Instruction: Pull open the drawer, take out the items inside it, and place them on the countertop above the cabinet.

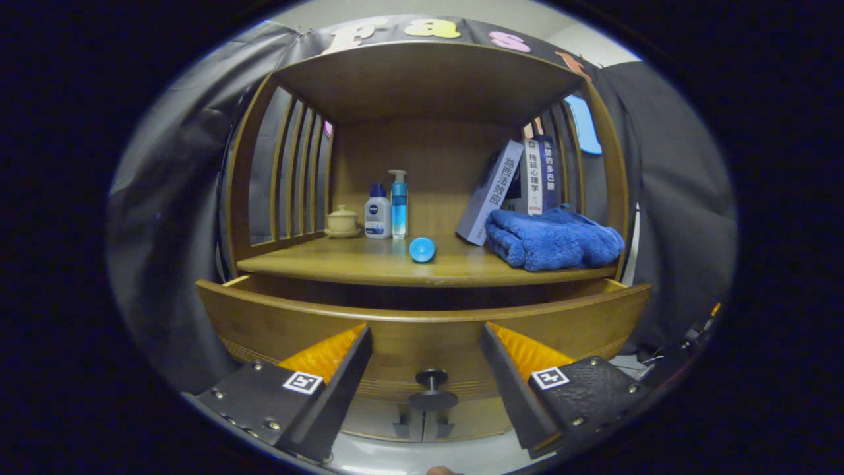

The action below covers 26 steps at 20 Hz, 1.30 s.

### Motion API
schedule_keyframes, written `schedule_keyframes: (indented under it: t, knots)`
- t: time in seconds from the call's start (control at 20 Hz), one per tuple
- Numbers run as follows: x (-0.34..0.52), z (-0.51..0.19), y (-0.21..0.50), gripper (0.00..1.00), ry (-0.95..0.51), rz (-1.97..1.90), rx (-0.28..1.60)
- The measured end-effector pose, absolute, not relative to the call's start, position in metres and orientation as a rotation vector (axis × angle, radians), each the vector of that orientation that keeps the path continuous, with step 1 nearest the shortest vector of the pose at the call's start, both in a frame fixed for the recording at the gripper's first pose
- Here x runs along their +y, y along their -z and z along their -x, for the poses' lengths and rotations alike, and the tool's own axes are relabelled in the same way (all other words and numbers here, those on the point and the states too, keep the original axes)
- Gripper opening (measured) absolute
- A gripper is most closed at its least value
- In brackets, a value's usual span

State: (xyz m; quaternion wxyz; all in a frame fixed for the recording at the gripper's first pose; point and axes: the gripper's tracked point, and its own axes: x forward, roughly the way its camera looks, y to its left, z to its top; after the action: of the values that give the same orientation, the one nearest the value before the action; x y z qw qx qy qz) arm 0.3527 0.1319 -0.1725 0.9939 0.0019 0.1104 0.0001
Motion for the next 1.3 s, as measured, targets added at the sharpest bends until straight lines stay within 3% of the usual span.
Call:
schedule_keyframes:
  t: [1.05,1.3]
  knots:
    - [0.134,-0.409,0.176,1.0,0.017,0.016,0.19]
    - [0.131,-0.402,0.156,1.0,-0.058,-0.044,0.207]
